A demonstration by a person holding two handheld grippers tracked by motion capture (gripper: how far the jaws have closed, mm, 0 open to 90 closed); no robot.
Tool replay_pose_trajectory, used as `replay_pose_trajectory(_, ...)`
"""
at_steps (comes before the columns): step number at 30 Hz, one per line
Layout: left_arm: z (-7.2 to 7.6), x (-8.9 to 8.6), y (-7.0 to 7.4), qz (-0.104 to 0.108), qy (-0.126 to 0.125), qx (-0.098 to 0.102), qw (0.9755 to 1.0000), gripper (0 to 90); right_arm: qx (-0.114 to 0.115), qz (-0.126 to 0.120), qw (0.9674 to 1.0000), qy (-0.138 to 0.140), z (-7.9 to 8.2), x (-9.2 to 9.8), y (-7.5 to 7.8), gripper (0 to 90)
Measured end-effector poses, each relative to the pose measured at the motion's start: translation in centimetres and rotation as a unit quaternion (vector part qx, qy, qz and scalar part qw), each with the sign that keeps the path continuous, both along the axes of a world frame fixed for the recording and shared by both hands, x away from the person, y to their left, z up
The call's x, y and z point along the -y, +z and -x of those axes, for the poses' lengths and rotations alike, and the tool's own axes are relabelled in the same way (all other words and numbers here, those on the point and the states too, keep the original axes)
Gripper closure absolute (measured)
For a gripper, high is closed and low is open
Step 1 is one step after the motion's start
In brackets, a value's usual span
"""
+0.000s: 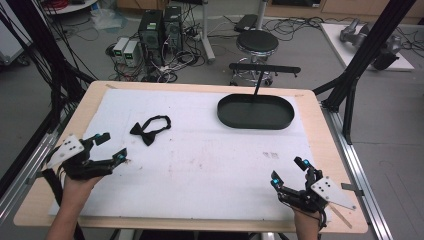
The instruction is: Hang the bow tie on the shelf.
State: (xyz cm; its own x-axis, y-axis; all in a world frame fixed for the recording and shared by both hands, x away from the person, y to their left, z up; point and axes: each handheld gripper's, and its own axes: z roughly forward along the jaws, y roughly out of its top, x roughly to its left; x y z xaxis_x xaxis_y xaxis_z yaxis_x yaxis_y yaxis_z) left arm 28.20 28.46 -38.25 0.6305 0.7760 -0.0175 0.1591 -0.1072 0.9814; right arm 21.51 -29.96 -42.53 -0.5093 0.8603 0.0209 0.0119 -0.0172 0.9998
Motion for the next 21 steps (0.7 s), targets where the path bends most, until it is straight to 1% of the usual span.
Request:
replay_pose_trajectory(2,-1.3,0.6,0.1,-0.025,0.001,-0.011,0.9996,23.8,-0.001,-0.002,1.0000,0.000,0.0,0.1,0.1,10.9)
replay_pose_trajectory(3,-1.9,0.8,0.0,-0.032,-0.006,-0.016,0.9993,23.8,-0.001,-0.002,1.0000,0.000,0.0,0.1,0.1,10.9)
replay_pose_trajectory(4,-2.5,1.1,0.0,-0.033,-0.018,-0.024,0.9990,28.0,0.001,-0.004,1.0000,-0.001,0.0,0.2,0.1,10.9)
replay_pose_trajectory(5,-3.0,1.3,0.0,-0.037,-0.027,-0.029,0.9985,28.0,0.001,-0.004,1.0000,-0.001,0.0,0.2,0.1,10.9)
replay_pose_trajectory(6,-3.5,1.6,0.0,-0.046,-0.029,-0.030,0.9980,28.4,0.001,-0.003,1.0000,-0.001,0.0,0.3,0.1,10.9)
replay_pose_trajectory(7,-4.0,1.9,0.0,-0.058,-0.027,-0.033,0.9974,31.1,0.000,-0.004,1.0000,-0.001,0.0,0.4,0.1,10.9)
replay_pose_trajectory(9,-5.1,2.3,0.0,-0.075,-0.031,-0.047,0.9956,36.9,-0.002,-0.004,1.0000,-0.003,-0.1,0.6,-0.1,10.9)
replay_pose_trajectory(11,-6.1,2.6,0.2,-0.083,-0.031,-0.060,0.9943,38.4,-0.002,-0.003,1.0000,-0.002,-0.1,0.6,0.0,10.9)
replay_pose_trajectory(15,-7.7,3.5,0.4,-0.102,-0.036,-0.071,0.9916,41.8,0.000,-0.005,1.0000,-0.001,-0.1,0.5,0.0,10.9)
replay_pose_trajectory(16,-8.3,3.9,0.3,-0.116,-0.037,-0.080,0.9893,43.7,-0.002,-0.004,1.0000,0.001,-0.1,0.4,0.0,10.9)
replay_pose_trajectory(17,-8.8,4.2,0.2,-0.124,-0.038,-0.086,0.9878,44.6,-0.003,-0.003,1.0000,0.001,-0.2,0.4,0.0,10.9)
replay_pose_trajectory(19,-9.7,4.7,-0.1,-0.133,-0.043,-0.101,0.9850,45.8,-0.001,-0.002,1.0000,0.002,-0.2,0.4,0.0,10.9)
replay_pose_trajectory(21,-10.6,5.3,-0.4,-0.145,-0.042,-0.115,0.9818,47.2,0.000,-0.001,1.0000,0.001,-0.3,0.4,0.0,10.9)
